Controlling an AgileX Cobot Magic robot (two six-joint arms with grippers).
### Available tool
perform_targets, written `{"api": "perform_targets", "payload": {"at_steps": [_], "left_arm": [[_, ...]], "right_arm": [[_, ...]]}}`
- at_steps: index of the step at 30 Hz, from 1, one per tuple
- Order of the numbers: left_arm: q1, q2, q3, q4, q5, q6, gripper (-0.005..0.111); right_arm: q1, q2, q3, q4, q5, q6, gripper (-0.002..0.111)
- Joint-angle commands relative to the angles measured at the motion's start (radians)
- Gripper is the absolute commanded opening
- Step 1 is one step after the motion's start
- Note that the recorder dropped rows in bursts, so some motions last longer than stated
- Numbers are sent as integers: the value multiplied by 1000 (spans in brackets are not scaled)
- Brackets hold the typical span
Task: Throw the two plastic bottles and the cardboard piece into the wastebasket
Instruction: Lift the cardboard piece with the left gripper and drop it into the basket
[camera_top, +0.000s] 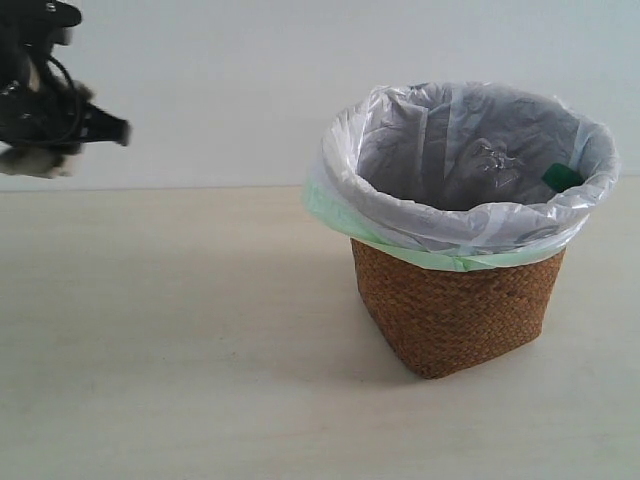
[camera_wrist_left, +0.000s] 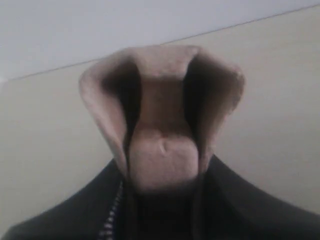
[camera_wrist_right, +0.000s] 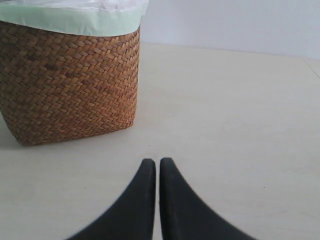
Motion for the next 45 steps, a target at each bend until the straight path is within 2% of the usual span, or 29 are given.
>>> {"api": "perform_targets", "payload": {"at_steps": [1, 3, 4, 5, 6, 7, 8, 10, 11, 12, 17, 23, 25, 27, 29, 32, 39, 43, 45], "left_arm": [[-34, 4, -37, -835, -374, 505, 4], [-87, 6, -131, -1258, -366, 959, 5], [-112, 11, -184, -1401, -329, 1134, 8], [-129, 16, -225, -1532, -276, 1274, 13], [-148, 32, -277, -1696, -193, 1406, 26], [-159, 43, -305, -1769, -156, 1455, 38], [-172, 56, -333, -1805, -143, 1469, 56], [-188, 80, -360, -1776, -190, 1429, 90], [-188, 91, -365, -1753, -211, 1406, 104], [-188, 100, -363, -1734, -216, 1380, 109], [-188, 124, -363, -1578, -193, 1300, 107], [-177, 121, -363, -1552, -148, 1280, 106], [-175, 115, -363, -1510, -117, 1280, 100], [-175, 105, -363, -1458, -77, 1268, 84], [-175, 95, -363, -1392, -39, 1228, 59], [-175, 78, -363, -1292, 34, 1192, 5], [-152, 15, -358, -1271, 140, 1192, 4], [-132, -63, -322, -1269, 90, 1177, 4], [-100, -157, -256, -1269, 32, 1170, 4]], "right_arm": [[-5, -5, -1, -2, -9, 0, 0], [-5, -5, -1, -2, -9, 0, 0], [-5, -5, -1, -2, -9, 0, 0], [-5, -5, -1, -2, -9, 0, 0], [-5, -5, -1, -2, -9, 0, 0], [-5, -5, -1, -2, -9, 0, 0], [-5, -5, -1, -2, -9, 0, 0], [-5, -5, -1, -2, -9, 0, 0], [-5, -5, -1, -2, -9, 0, 0], [-5, -5, -1, -2, -9, 0, 0], [-5, -5, -1, -2, -9, 0, 0], [-5, -5, -1, -2, -9, 0, 0], [-5, -5, -1, -2, -9, 0, 0], [-5, -5, -1, -2, -9, 0, 0], [-5, -5, -1, -2, -9, 0, 0], [-5, -5, -1, -2, -9, 0, 0], [-5, -5, -1, -2, -9, 0, 0], [-5, -5, -1, -2, -9, 0, 0], [-5, -5, -1, -2, -9, 0, 0]]}}
